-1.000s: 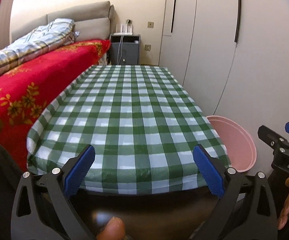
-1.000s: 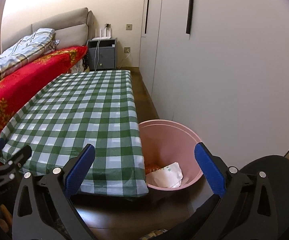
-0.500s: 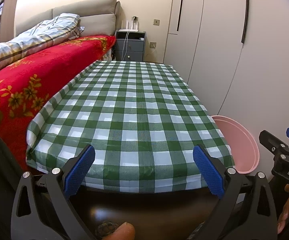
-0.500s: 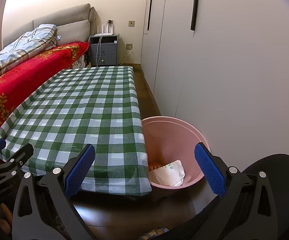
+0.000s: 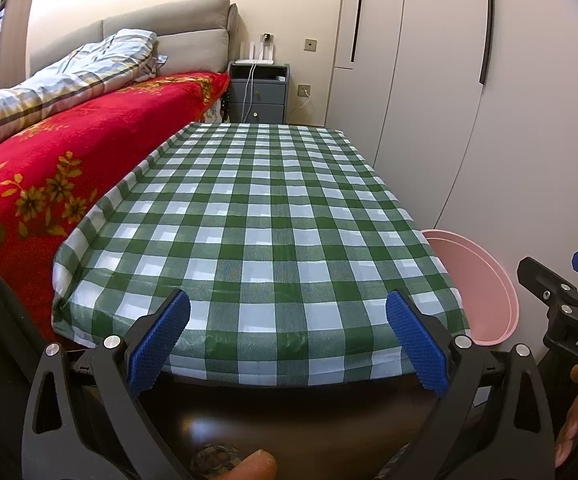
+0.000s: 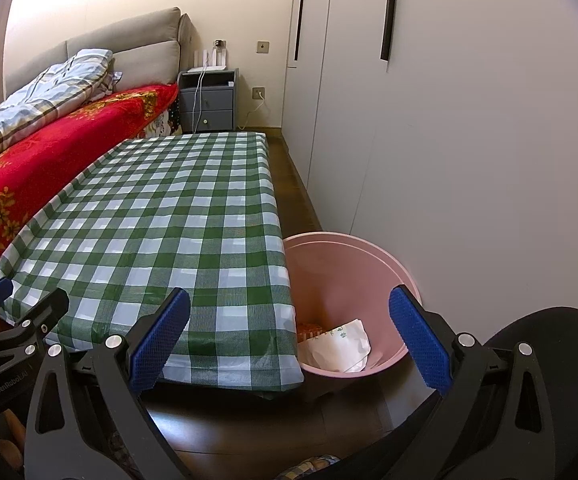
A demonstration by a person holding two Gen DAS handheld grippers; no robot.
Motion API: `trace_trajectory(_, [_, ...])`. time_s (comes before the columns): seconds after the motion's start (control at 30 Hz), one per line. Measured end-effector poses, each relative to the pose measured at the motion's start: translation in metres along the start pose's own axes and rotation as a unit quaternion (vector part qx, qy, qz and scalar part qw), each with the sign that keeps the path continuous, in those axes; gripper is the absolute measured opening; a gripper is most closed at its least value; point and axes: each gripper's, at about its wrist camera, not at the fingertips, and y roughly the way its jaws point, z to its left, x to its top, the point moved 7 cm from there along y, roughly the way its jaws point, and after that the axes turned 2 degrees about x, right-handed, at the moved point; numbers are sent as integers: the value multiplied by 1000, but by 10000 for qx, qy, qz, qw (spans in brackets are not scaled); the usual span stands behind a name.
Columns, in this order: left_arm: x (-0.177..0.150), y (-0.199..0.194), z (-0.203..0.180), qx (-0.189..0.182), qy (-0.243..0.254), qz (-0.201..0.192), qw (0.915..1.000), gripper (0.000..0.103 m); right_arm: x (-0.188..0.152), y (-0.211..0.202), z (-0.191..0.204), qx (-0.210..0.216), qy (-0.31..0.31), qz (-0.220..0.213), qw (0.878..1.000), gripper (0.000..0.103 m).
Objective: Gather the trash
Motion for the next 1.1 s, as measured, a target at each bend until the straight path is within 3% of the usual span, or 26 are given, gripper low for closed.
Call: trace_trajectory(1.1, [4,-4,-4,-26,65,-36,10000,95,0,1,0,1,12,4,10000,98])
